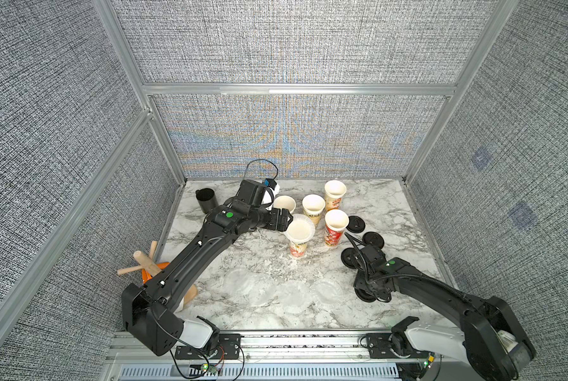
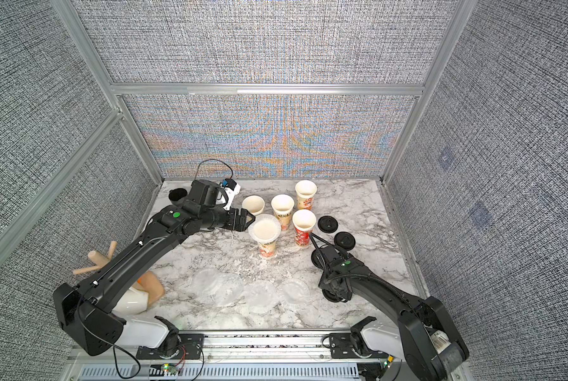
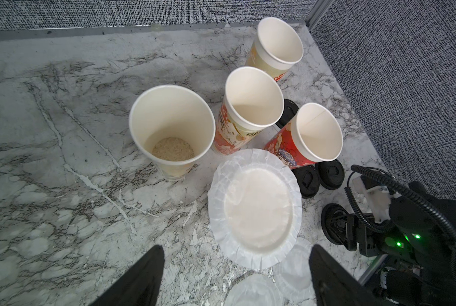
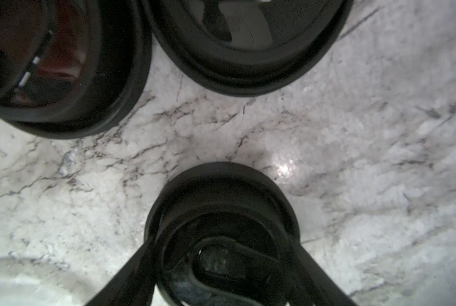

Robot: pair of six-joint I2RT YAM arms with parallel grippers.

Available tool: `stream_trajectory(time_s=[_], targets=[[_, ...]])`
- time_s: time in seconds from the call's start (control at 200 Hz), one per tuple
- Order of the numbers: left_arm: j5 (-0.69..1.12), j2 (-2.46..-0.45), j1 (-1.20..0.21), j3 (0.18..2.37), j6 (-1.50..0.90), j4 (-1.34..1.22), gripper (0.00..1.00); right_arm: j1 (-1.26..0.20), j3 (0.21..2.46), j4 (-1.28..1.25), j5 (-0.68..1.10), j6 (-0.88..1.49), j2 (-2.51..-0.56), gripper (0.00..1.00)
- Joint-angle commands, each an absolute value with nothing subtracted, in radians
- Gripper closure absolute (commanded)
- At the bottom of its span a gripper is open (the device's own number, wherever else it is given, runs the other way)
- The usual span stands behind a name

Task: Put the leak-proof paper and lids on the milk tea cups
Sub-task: Pick up the cup lid from the center of the board.

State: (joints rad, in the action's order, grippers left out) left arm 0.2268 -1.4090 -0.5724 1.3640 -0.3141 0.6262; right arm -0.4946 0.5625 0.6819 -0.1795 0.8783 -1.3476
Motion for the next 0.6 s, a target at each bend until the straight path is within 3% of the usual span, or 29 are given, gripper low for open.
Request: stream_trajectory(time_s=[0.0, 0.145, 0.32, 0.596], targets=[[0.219, -1.403, -0.57, 1.364, -0.305, 0.637, 0.13, -0.503, 0.583, 0.698, -0.181, 0.875, -1.328, 0.32], [0.21, -1.387, -0.571, 1.372, -0.302, 0.652, 0.13, -0.551, 0.711, 0.856, -0.196, 0.831, -1.253, 0.34], [0.157, -1.358, -0.571, 1.362, -0.313, 0.666, 0.13, -0.65, 1.057, 1.104, -0.237, 0.727, -1.231, 0.33], [0.047, -1.326, -0.569, 1.345, -0.362, 0.693, 0.13, -0.697, 1.592, 1.212, -0.228, 0.471, -1.501, 0.33]])
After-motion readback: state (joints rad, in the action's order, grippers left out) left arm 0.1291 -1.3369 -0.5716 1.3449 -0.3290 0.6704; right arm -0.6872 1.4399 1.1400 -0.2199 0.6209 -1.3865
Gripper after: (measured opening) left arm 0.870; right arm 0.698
